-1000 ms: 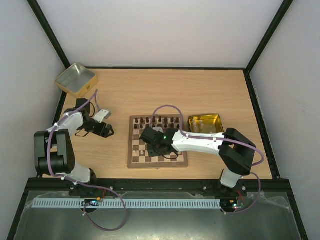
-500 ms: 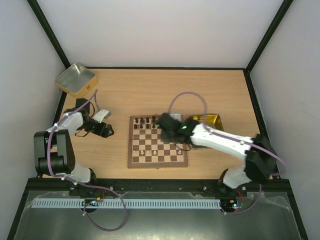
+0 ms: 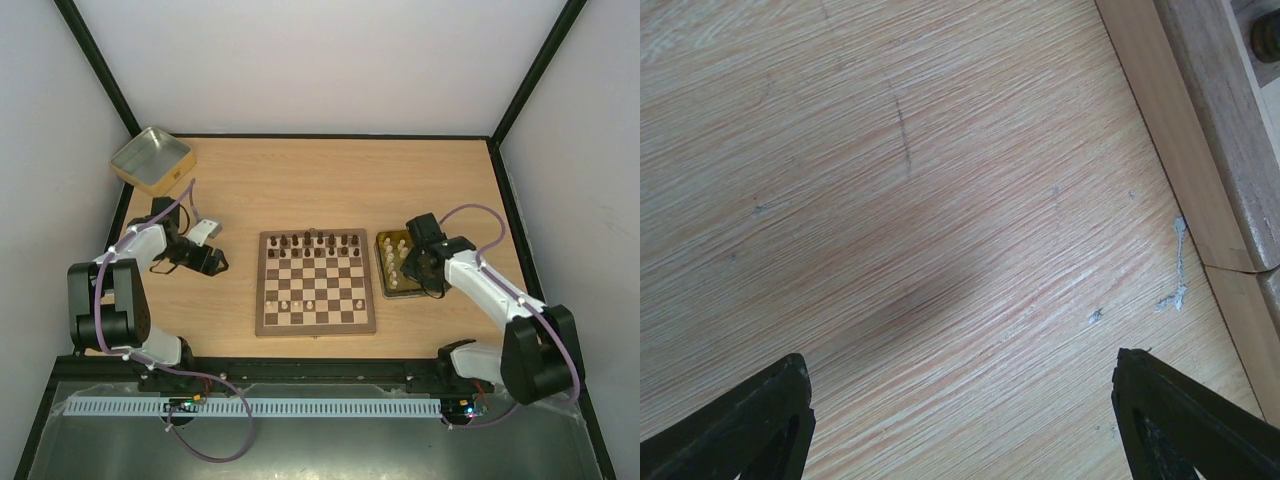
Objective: Set up the chess pieces on the board
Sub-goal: Pick up the chess piece from the storage box.
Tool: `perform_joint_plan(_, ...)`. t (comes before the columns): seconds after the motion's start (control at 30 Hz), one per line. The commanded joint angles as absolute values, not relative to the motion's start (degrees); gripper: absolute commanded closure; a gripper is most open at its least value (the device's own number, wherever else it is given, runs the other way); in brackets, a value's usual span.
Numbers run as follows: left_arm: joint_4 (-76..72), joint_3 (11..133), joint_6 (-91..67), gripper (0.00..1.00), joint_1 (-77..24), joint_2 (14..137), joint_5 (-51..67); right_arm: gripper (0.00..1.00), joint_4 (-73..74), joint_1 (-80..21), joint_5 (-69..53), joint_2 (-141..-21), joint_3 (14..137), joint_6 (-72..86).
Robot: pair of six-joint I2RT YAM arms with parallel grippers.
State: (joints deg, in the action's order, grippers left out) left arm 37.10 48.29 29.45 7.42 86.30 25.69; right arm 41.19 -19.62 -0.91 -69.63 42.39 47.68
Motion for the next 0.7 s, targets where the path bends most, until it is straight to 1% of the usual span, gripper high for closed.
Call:
perform_joint_plan(0.0,38.69,48.13,30.56,0.18,8.04,87.01,26.95,0.80,36.38,-17.84,-4.36,-73.42,40.99,44.97)
perform_joint_plan(0.3,38.99,47.04,32.41,0.19,9.70,87.79,26.69,0.80,34.94,-12.70,-3.52,-76.05,42.90,42.33)
perform_joint_plan(0.67,38.76,46.37,33.13,0.19,10.26,87.89,26.61,0.79,34.15,-10.65,-3.17,-78.41,44.34,40.71)
